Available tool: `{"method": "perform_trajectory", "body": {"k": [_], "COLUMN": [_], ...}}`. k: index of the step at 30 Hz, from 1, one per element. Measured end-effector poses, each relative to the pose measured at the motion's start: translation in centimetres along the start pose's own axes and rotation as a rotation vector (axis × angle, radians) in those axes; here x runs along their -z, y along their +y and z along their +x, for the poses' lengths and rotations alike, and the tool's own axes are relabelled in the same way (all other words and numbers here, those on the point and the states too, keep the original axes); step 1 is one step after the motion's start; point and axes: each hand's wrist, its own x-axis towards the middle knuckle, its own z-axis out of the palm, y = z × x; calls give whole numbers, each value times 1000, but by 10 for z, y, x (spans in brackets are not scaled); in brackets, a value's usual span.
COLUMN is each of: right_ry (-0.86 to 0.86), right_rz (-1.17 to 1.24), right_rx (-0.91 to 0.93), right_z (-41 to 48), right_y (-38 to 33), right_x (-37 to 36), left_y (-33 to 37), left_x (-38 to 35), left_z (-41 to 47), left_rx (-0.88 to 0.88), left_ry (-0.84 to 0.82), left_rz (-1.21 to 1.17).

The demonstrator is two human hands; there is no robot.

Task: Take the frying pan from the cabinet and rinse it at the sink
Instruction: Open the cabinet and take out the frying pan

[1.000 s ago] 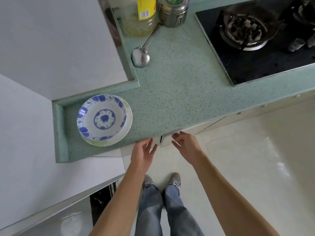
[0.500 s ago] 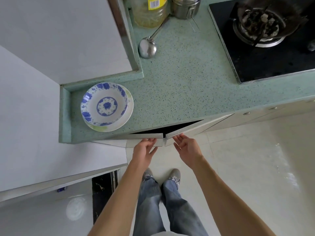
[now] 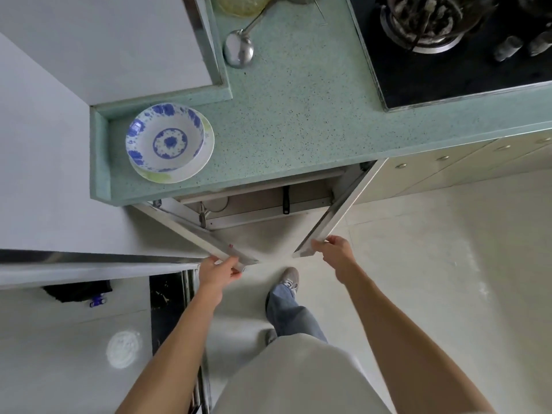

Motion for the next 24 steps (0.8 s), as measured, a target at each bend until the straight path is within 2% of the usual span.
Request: {"method": "perform_trajectory", "body": {"k": [6, 10, 13, 18, 20, 24], "right_ry": [63, 154, 247, 511, 542, 550], "right_rz": [-197, -312, -475, -836, -924, -931], "right_rx": [21, 43, 70, 172, 227, 210], "right_z": [-15, -24, -31, -44, -53, -73], "right_y": [18, 36, 47, 66, 74, 88], "right_x": [36, 58, 72, 89, 99, 116], "left_y": [-37, -61, -72, -84, -88, -97], "left_x": [59, 103, 131, 158, 164, 155], "left_z": [-8, -15, -22, -38, -47, -64], "left_rx": [-75, -174, -226, -166, -183, -276], "left_ry": [93, 285, 375, 459, 475, 446], "left_rz": [290, 636, 805, 885, 923, 905]}}
